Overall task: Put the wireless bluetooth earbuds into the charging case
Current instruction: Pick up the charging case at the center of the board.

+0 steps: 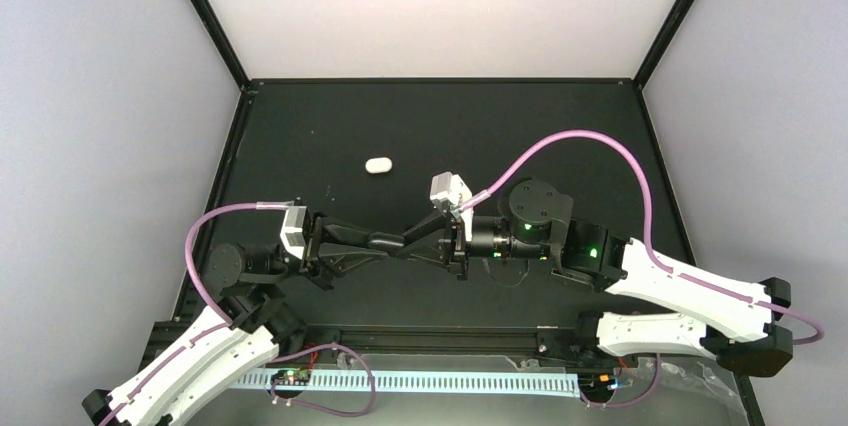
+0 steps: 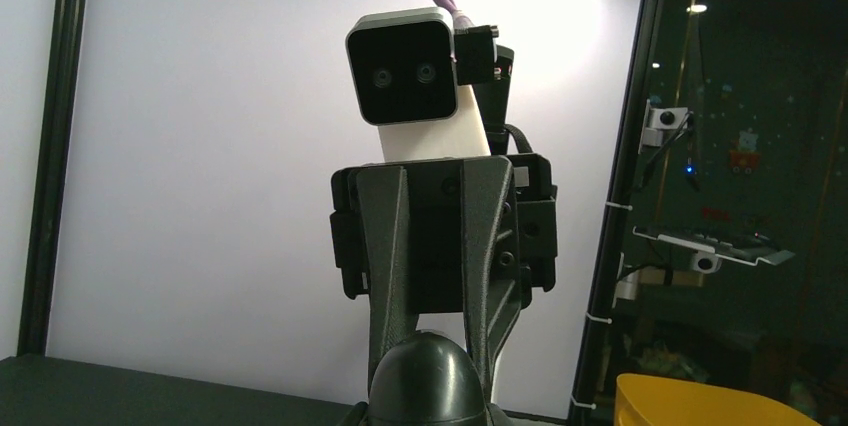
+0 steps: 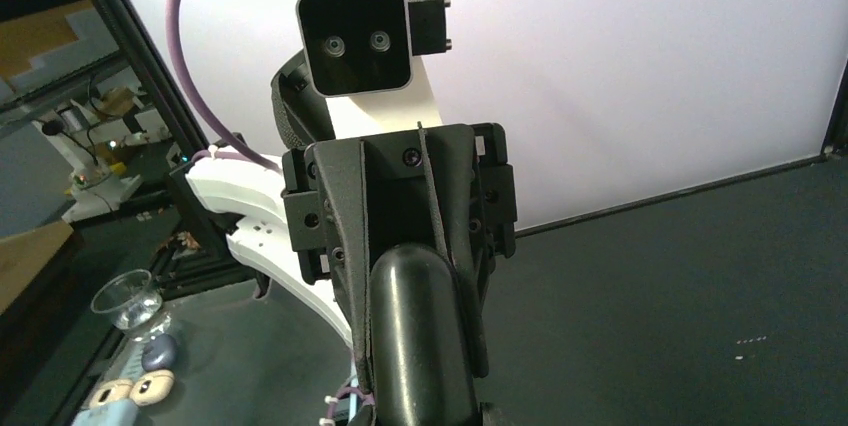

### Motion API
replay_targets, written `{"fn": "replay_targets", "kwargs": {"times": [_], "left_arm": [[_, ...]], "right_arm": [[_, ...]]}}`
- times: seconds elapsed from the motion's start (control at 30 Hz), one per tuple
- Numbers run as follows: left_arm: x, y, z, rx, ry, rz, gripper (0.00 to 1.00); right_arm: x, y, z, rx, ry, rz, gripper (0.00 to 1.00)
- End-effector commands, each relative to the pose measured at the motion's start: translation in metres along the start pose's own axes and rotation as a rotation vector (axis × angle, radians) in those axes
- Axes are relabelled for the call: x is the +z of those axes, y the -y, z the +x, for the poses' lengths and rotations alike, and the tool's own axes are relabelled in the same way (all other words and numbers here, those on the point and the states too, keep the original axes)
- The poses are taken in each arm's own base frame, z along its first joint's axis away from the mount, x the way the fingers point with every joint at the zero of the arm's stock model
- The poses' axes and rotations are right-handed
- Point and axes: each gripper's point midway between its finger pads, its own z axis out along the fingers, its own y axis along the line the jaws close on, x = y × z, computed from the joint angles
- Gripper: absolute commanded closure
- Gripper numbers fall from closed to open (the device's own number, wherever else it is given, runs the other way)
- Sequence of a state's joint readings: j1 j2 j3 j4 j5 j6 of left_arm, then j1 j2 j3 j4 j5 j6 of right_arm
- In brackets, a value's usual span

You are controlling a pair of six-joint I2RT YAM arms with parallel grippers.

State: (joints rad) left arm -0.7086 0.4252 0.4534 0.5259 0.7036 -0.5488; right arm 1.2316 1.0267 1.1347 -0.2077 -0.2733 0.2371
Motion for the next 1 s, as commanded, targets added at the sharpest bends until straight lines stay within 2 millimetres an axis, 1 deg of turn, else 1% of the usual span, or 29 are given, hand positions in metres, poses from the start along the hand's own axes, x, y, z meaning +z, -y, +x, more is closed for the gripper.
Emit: {"fn": "replay_targets", "kwargs": {"times": [0.0, 0.17, 0.27, 0.37, 0.47, 0.77, 0.97], "left_arm": [[0.001, 0.002, -0.003, 0.022, -0.003, 0.004, 0.97], [0.002, 0.000, 0.000, 0.009, -0.023, -0.003, 0.91], [0.004, -0.003, 0.003, -0.003, -0.042, -0.013, 0.85], [0.007, -0.007, 0.006, -0.020, -0.068, -0.022, 0.81], [0.009, -0.011, 0.010, -0.035, -0.091, -0.031, 0.80], [0.013, -0.014, 0.015, -0.034, -0.116, -0.022, 0.79], [0.016, -0.016, 0.019, -0.042, -0.144, -0.017, 0.75]], "right_arm": [[-0.005, -0.010, -0.019, -0.030, 0.052, -0.040, 0.82], [-0.005, -0.012, -0.019, -0.051, 0.040, -0.043, 0.89], [-0.005, -0.010, -0.018, -0.066, 0.031, -0.034, 0.91], [-0.006, -0.009, -0.017, -0.084, 0.023, -0.020, 0.92], [-0.008, -0.006, -0.017, -0.096, 0.017, -0.003, 0.92], [-0.007, 0.001, -0.012, -0.123, -0.016, 0.036, 0.93], [-0.008, 0.004, -0.011, -0.138, -0.028, 0.052, 0.93]]}}
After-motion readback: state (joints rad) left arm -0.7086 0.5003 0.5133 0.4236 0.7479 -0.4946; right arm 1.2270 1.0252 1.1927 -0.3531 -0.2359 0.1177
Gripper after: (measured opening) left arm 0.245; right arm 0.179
